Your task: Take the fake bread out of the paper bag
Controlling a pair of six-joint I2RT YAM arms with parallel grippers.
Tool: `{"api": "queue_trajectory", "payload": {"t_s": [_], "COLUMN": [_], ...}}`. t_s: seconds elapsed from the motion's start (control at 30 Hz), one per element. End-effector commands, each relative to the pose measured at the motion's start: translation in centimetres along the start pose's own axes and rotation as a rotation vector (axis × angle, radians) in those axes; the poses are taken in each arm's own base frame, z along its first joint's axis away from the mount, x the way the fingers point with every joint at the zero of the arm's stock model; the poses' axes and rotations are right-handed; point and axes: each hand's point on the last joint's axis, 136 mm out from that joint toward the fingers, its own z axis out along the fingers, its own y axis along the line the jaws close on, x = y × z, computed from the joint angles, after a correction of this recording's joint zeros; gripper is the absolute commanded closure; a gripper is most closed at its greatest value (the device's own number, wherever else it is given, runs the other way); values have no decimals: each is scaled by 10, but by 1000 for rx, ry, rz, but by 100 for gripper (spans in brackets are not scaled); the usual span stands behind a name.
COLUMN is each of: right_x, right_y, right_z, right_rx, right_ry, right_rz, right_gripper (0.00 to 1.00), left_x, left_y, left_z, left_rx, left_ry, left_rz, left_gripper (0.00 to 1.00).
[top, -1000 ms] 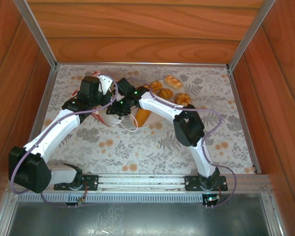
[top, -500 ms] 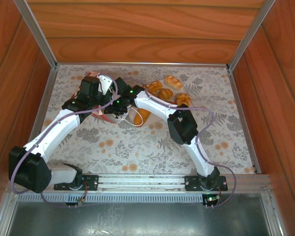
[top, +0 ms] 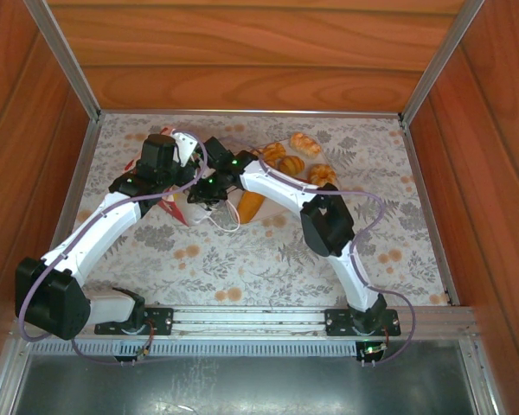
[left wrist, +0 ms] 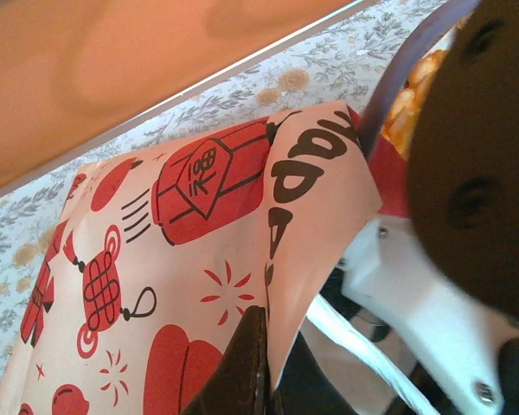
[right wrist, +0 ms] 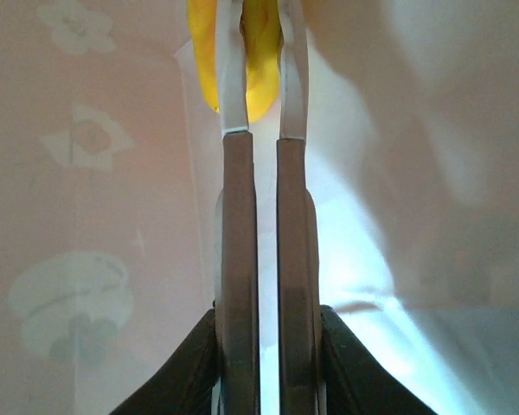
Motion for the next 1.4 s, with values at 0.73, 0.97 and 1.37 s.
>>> {"api": "queue_trajectory", "payload": {"t_s": [0.73,0.97,1.37], "right_x": [61,87,72], "right_y": [-14,-33,-62], "right_z": [-132,-173,-168], "right_rx": [217,313,485], "right_ry": [-91,-128,-152], "right_rz": [-155,-130,-35], "right_gripper": [100,100,97], "left_x": [8,19,22], "left_y": [50,65,69], "left_z": [-1,-2,-22], "left_rx": [-296,-364,-388], "left_ry": [79,122,100], "left_rz": [-40,-59,-87], "left_gripper": [100,100,100]}}
